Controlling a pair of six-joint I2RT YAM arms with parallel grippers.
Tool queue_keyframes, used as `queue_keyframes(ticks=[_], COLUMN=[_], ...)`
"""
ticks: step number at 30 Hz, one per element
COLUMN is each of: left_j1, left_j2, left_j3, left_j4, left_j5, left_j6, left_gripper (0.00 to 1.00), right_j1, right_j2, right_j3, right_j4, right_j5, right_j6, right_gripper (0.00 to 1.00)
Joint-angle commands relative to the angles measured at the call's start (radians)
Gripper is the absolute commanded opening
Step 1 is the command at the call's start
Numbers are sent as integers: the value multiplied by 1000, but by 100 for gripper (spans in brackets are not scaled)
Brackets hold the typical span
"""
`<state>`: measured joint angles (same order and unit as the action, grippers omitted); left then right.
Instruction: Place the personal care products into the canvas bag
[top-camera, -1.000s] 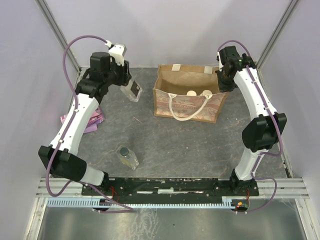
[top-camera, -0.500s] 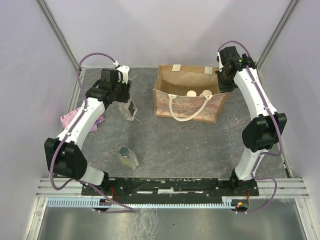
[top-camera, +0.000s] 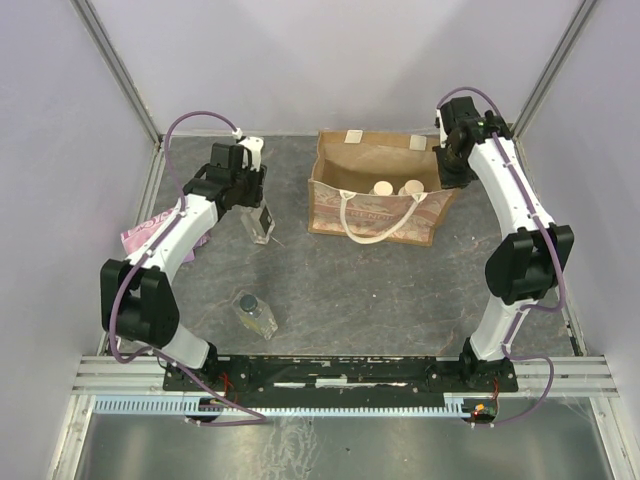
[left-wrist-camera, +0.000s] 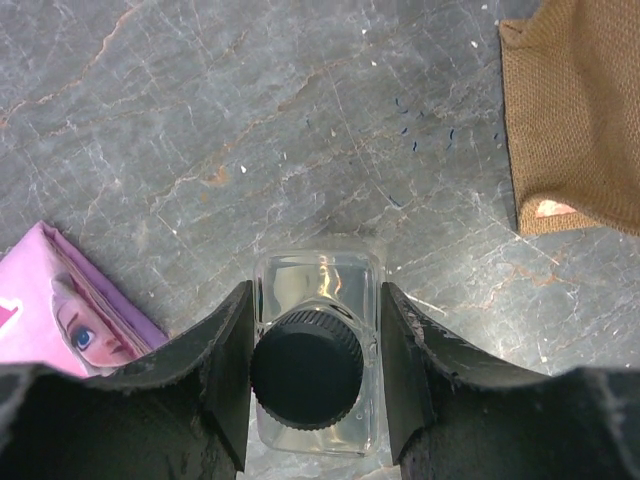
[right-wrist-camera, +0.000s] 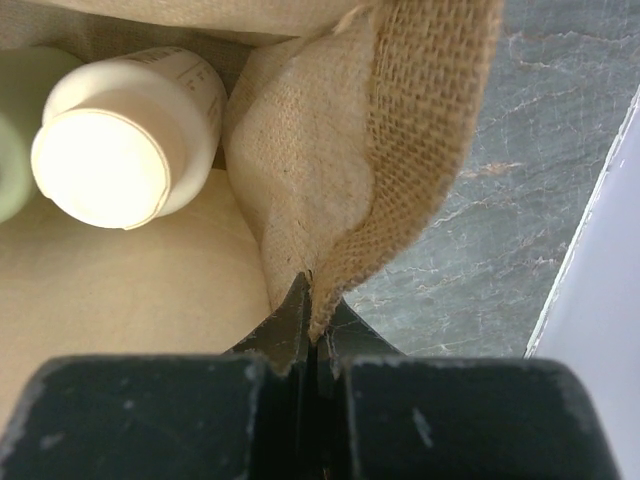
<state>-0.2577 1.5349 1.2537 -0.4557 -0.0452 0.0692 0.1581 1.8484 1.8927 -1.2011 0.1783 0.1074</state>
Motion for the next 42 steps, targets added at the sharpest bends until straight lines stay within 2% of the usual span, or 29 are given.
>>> queue_keyframes(ticks=[1, 3, 6, 13, 17, 20, 29, 31, 33, 35, 39, 41, 42], left_j1=[-1, -2, -2, -10, -15, -16, -37, -47, -54, -60, -61, -61, -61], left_j2=[14, 20, 14, -20, -28, -25, 12, 22, 32, 46, 64, 69, 65], left_j3=[18, 17, 12, 15, 16, 12, -39, -46, -53, -51, -41, -30, -20], left_j4=[131, 132, 138, 116, 92, 81, 64, 59, 58, 50, 47, 49, 50], left_j5=[18, 41, 70, 85, 85, 85, 64, 57, 52, 46, 45, 39, 36], left_j6=[12, 4, -21, -45, -48, -46, -32, -34, -41, -44, -41, -39, -43], left_gripper=[7, 26, 43, 63, 80, 83, 85, 84, 76, 60, 21, 7, 3], right_j1=[-4, -4, -4, -4, -3, -3, -3, -4, -3, -4, -4, -5, -3], right_j2=[-16, -22, -29, -52, -58, -62, -73, -77, -78, -77, -75, -74, -72], right_j3=[-46, -54, -71, -135, -147, -148, -158, -166, -171, -174, -172, -169, -166], right_j4=[-8, -9, -9, 12, 19, 15, -3, -2, -6, -10, -10, -12, -15], right_j5=[-59, -67, -79, -111, -112, -113, -57, -54, -49, -43, -26, -22, -18], right_j6=[15, 18, 25, 39, 38, 40, 47, 50, 54, 57, 58, 58, 57], right_gripper=[0, 0, 0, 0, 1, 1, 1, 1, 1, 1, 1, 1, 1])
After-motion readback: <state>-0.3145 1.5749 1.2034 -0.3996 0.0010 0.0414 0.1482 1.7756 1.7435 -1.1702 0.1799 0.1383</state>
